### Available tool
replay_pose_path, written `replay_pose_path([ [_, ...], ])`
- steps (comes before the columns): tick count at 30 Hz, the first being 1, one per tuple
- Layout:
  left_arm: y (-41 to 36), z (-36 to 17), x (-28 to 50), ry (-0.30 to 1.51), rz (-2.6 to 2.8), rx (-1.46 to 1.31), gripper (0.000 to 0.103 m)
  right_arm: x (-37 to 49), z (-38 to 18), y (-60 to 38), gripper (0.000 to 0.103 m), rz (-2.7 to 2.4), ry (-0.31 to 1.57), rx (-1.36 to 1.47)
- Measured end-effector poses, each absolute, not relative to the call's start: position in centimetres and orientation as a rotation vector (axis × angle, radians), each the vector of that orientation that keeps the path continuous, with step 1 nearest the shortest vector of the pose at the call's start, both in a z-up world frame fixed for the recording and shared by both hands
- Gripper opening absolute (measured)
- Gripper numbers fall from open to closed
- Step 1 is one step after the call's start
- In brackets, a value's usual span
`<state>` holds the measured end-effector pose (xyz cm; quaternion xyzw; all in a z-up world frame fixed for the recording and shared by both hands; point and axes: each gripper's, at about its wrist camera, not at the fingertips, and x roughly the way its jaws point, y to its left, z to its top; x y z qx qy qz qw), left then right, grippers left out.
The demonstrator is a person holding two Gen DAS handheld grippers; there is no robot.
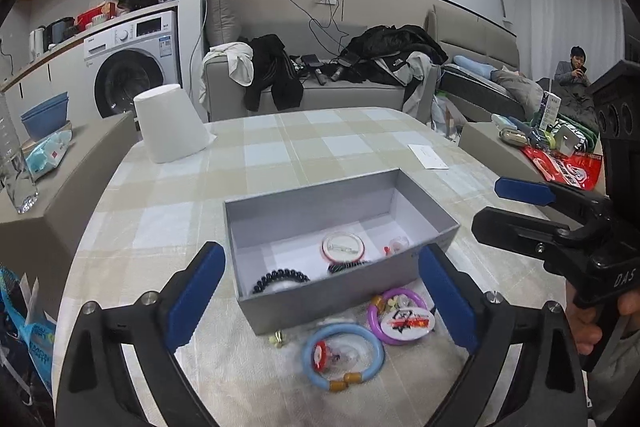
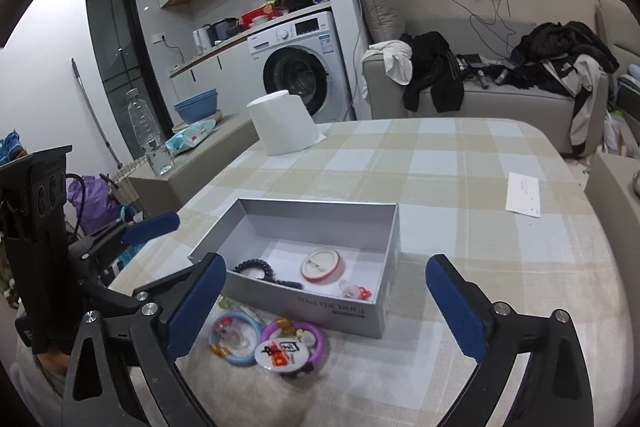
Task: Organize jewelry
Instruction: 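Withdraw both tools and move the right tool toward the purple ring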
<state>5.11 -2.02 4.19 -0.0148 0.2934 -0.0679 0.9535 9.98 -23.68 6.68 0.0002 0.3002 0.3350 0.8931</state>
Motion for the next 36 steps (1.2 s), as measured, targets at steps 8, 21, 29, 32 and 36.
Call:
replay_pose_path([
  [8, -1.5, 3.6, 3.5, 0.571, -0.118, -0.066, 0.102, 9.3, 5.1, -25.3, 0.103, 0.664, 0.663, 0.016],
  [21, -1.2, 1.6, 1.9, 0.580, -0.113, -0.050, 0.102, 8.5, 1.9, -23.1, 0.102, 0.695, 0.793, -0.103],
  [29, -0.6, 1.0, 2.1, 0.601, -0.075, -0.058, 0.102, 7.9, 0.2, -21.0, 0.067, 0.767, 0.860, -0.159],
  [32, -0.6, 1.0, 2.0, 0.602, -0.071, -0.058, 0.102, 7.7, -0.2, -20.6, 0.061, 0.782, 0.874, -0.171],
  [36, -0.3, 0.9, 2.2, 0.626, -0.100, -0.078, 0.102, 7.6, -0.4, -20.4, 0.059, 0.784, 0.877, -0.172],
])
